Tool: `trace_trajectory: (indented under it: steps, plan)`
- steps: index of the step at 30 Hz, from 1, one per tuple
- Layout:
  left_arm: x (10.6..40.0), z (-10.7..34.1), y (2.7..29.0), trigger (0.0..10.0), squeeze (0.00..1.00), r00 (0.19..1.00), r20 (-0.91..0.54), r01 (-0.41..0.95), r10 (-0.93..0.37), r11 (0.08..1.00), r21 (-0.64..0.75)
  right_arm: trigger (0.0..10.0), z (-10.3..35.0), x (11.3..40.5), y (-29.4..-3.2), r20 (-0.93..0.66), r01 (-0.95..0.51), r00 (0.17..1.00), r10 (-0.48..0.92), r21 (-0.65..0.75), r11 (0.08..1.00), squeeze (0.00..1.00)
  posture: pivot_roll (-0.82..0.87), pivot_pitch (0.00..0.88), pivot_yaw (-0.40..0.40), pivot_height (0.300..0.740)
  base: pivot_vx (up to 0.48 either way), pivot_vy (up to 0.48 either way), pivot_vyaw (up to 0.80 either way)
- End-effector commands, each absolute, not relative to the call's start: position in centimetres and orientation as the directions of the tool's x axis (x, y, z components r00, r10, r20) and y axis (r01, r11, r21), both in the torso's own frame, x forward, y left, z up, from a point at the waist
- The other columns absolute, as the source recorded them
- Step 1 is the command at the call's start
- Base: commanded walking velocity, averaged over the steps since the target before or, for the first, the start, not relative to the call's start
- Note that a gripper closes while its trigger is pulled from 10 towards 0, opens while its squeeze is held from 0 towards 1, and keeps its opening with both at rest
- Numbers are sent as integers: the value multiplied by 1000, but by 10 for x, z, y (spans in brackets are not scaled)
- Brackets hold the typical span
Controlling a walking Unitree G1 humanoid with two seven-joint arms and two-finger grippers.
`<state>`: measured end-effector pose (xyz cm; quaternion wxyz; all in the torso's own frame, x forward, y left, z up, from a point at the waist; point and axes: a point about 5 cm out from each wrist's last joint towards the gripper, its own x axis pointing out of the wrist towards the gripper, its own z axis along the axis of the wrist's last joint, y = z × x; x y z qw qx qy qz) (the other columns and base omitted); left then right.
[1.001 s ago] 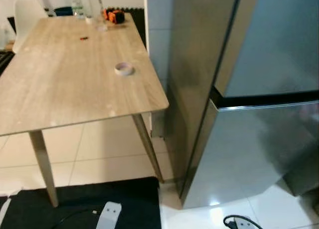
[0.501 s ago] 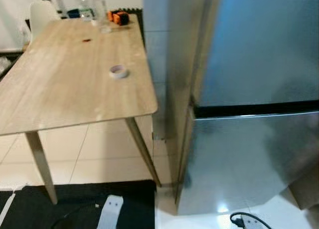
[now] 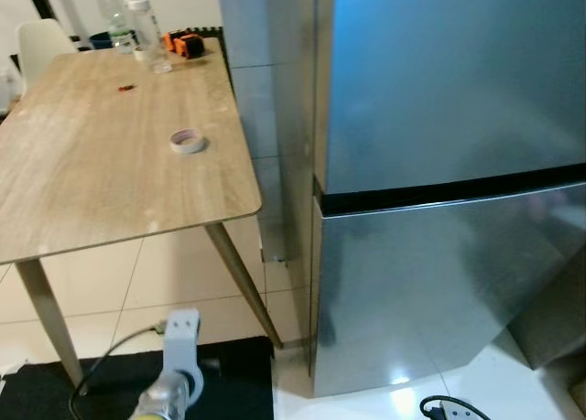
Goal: Restocking fridge
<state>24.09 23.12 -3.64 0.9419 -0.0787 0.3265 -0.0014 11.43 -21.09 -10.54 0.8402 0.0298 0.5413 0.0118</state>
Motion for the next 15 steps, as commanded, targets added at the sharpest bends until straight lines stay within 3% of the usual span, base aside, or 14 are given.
trace_trajectory:
  steps: [1, 4, 7, 9, 11, 13, 15]
  plan:
    - [260, -16, 237, 10000, 1000, 848, -513, 27, -130, 979, -203, 10000, -106, 112, -212, -912, 10, 408, 49, 58, 998, 0, -20, 0, 0, 740, 0, 0, 0]
    - [285, 12, 226, 10000, 1000, 868, -360, 239, -342, 923, -301, 10000, -106, 111, -214, -913, 11, 406, 47, 57, 998, 0, -20, 0, 3, 740, 0, 0, 0]
    - [291, 21, 220, 10000, 1000, 845, -304, 336, -439, 880, -336, 10000, -106, 110, -214, -913, 12, 405, 47, 57, 998, 0, -21, 0, 4, 740, 0, 0, 0]
    - [298, 39, 206, 10000, 1000, 724, -210, 571, -657, 742, -352, 10000, -106, 110, -214, -915, 14, 402, 46, 56, 998, 0, -23, 0, 5, 740, 0, 0, 0]
    - [298, 39, 206, 10000, 1000, 724, -210, 571, -657, 742, -352, 10000, -106, 110, -214, -915, 14, 402, 46, 56, 998, 0, -23, 0, 5, 740, 0, 0, 0]
    - [304, 57, 198, 10000, 1000, 596, -157, 729, -787, 613, -304, 10000, -107, 109, -214, -917, 17, 396, 42, 54, 998, 0, -25, 0, 5, 740, 0, 0, 0]
    - [306, 63, 196, 10000, 1000, 563, -145, 765, -814, 579, -281, 10000, -107, 108, -214, -919, 18, 393, 41, 52, 998, 0, -25, 0, 5, 740, 0, 0, 0]
